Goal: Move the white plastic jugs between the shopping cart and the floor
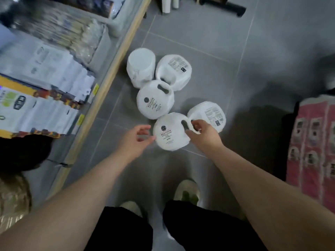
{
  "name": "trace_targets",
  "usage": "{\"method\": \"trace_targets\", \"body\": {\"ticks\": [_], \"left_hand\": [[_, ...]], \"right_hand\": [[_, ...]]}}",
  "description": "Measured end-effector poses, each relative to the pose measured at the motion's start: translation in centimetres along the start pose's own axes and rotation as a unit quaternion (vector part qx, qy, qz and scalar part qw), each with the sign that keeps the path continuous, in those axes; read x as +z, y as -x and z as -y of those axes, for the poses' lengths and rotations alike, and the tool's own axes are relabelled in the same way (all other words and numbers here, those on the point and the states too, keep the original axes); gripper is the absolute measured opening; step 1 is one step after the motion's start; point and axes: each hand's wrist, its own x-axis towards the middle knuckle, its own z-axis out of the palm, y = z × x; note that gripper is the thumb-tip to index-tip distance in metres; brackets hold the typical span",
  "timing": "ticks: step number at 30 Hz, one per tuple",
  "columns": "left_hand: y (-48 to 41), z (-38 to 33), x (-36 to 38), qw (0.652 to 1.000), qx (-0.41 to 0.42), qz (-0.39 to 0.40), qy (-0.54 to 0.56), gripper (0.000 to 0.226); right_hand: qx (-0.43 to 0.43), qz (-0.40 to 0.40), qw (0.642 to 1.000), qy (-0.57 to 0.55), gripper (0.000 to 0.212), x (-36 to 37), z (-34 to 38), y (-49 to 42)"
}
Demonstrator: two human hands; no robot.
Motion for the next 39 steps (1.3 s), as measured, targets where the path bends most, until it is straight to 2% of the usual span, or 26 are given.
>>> {"method": "trace_targets", "body": {"ticks": [3, 7, 12, 15, 18, 20, 22, 24, 29, 36, 39], "left_hand": [[-6.5, 5.6, 3.1, 1.000, -0.008, 0.004, 0.003, 0.038], [-12.7, 10.6, 6.7, 0.999, -0.016, 0.037, 0.019, 0.054], [-17.2, 15.5, 9.9, 0.995, -0.033, 0.066, 0.060, 0.105], [-17.9, 16.6, 11.0, 0.988, -0.044, 0.096, 0.114, 0.125], [-17.9, 16.8, 11.7, 0.976, -0.033, 0.118, 0.177, 0.131], [-17.9, 17.2, 11.9, 0.975, -0.025, 0.116, 0.186, 0.134], [-17.3, 16.9, 11.5, 0.978, -0.018, 0.113, 0.174, 0.128], [-16.2, 15.6, 10.6, 0.983, -0.005, 0.099, 0.154, 0.120], [-10.4, 9.4, 5.6, 0.992, 0.001, 0.068, 0.110, 0.140], [3.6, -4.5, -5.6, 0.998, 0.020, 0.022, 0.063, 0.141], [10.5, -11.1, -11.0, 0.998, 0.040, -0.004, 0.046, 0.138]], "right_hand": [[-0.011, -0.016, 1.000, 0.012, 0.057, 4.3, -3.6, -7.1], [-0.027, -0.006, 0.998, 0.058, 0.081, 9.0, -6.9, -14.2], [-0.007, -0.010, 0.999, 0.032, 0.104, 12.8, -9.5, -18.8], [0.008, -0.016, 0.999, 0.028, 0.114, 13.3, -10.0, -19.5], [0.017, -0.020, 1.000, 0.004, 0.117, 13.5, -10.4, -19.3], [0.018, -0.026, 0.999, -0.012, 0.121, 13.5, -10.5, -18.9], [0.016, -0.028, 0.999, -0.012, 0.122, 13.3, -10.2, -18.1], [0.014, -0.027, 0.999, -0.010, 0.122, 12.5, -9.3, -17.0], [-0.013, -0.001, 1.000, -0.024, 0.121, 7.9, -3.9, -10.6], [-0.067, 0.036, 0.996, -0.046, 0.120, -2.2, 9.1, 4.4], [-0.094, 0.039, 0.993, -0.057, 0.112, -6.8, 15.3, 11.7]]}}
